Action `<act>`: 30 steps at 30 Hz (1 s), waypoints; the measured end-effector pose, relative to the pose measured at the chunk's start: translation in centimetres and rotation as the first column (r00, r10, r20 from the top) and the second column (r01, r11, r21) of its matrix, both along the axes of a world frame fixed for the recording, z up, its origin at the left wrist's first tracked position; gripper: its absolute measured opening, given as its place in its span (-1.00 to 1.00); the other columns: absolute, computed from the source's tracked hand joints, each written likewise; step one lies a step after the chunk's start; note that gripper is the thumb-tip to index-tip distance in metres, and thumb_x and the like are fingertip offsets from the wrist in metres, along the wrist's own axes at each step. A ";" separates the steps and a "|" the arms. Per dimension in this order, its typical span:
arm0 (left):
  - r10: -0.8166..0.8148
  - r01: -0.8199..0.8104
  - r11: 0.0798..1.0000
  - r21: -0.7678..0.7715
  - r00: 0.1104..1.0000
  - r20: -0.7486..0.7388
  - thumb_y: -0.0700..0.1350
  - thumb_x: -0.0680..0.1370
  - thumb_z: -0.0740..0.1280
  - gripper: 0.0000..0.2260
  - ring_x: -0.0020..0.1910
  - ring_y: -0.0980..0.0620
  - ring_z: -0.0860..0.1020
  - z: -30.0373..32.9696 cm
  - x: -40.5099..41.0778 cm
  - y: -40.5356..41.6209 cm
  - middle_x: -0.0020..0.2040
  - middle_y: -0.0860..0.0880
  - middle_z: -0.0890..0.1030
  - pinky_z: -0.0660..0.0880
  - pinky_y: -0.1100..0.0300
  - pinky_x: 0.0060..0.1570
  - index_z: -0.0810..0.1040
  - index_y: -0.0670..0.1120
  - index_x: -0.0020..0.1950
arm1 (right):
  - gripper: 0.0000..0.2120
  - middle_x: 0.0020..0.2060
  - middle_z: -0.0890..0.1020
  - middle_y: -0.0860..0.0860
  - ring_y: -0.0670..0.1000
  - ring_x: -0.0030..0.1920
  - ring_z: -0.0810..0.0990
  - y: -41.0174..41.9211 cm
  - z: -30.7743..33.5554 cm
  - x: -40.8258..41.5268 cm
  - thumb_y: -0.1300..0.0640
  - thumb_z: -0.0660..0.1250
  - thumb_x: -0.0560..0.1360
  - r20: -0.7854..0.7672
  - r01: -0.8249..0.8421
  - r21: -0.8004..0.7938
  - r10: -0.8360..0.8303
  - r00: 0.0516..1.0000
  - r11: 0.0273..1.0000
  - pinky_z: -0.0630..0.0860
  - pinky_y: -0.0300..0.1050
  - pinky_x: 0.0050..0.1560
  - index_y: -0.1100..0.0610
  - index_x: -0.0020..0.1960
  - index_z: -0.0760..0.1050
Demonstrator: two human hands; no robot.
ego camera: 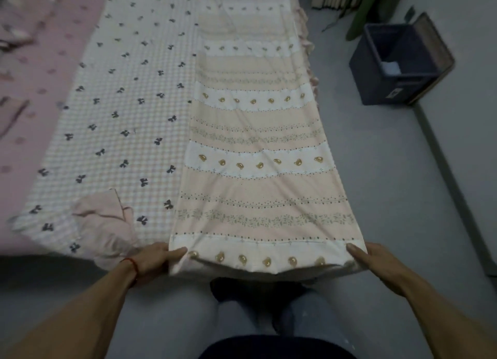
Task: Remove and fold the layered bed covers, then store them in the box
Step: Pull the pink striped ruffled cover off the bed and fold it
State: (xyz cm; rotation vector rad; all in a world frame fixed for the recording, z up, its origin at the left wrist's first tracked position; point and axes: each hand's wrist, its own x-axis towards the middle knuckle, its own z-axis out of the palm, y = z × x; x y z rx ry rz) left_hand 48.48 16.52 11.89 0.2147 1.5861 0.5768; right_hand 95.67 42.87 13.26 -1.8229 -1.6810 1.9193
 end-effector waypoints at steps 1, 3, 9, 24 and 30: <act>0.068 -0.068 0.997 0.025 0.997 -0.021 0.09 0.41 0.56 -0.46 0.12 -0.19 0.66 0.7 0.2 -1.0 0.15 -0.23 0.68 0.60 -0.05 0.15 0.61 -0.26 0.23 | -0.27 -0.04 0.76 -0.05 -0.03 -0.05 0.74 -0.6 0.4 0.5 -0.42 0.53 0.22 -0.003 -0.021 0.017 0.021 1.000 1.000 0.61 -0.23 -0.12 0.11 0.14 0.66; 0.144 -0.137 0.988 0.065 0.982 -0.124 0.20 0.47 0.47 -0.46 0.13 -0.17 0.65 1.3 0.4 -2.1 0.15 -0.21 0.68 0.56 -0.16 0.21 0.62 -0.21 0.22 | -0.35 -0.02 0.75 0.01 0.04 -0.04 0.73 -1.2 0.8 1.2 -0.30 0.59 0.26 0.003 -0.061 -0.001 0.061 0.998 0.998 0.60 -0.16 -0.10 0.13 0.15 0.65; 0.046 -0.022 0.992 0.125 0.980 -0.192 0.00 0.53 0.44 -0.67 0.01 -0.08 0.69 6.2 3.7 -4.9 0.01 -0.04 0.74 0.62 0.06 0.01 0.62 -0.19 0.18 | -0.20 0.01 0.74 0.14 0.14 -0.01 0.73 -3.4 0.9 4.1 -0.12 0.67 0.07 -0.023 -0.094 -0.206 0.091 0.996 0.974 0.63 -0.06 -0.04 0.28 0.19 0.61; 0.122 -0.120 0.991 0.059 0.992 -0.039 -0.09 0.51 0.45 -0.66 0.11 -0.18 0.67 5.4 7.9 -11.4 0.12 -0.17 0.70 0.60 -0.02 0.11 0.59 -0.24 0.23 | -0.43 0.06 0.73 0.15 0.15 0.04 0.71 -9.9 1.8 11.0 -0.13 0.58 0.33 0.030 -0.063 -0.204 0.070 0.997 0.977 0.64 0.03 0.13 0.26 0.16 0.62; 0.163 -0.163 0.987 -0.007 0.986 -0.015 -0.07 0.49 0.47 -0.60 0.13 -0.21 0.66 4.0 8.4 -14.2 0.13 -0.20 0.69 0.57 -0.10 0.18 0.60 -0.30 0.21 | 0.00 -0.06 0.76 0.03 0.08 -0.05 0.74 -10.9 1.8 11.4 -0.61 0.45 -0.04 0.063 -0.034 -0.044 0.036 0.997 0.998 0.65 -0.11 -0.13 0.13 0.10 0.65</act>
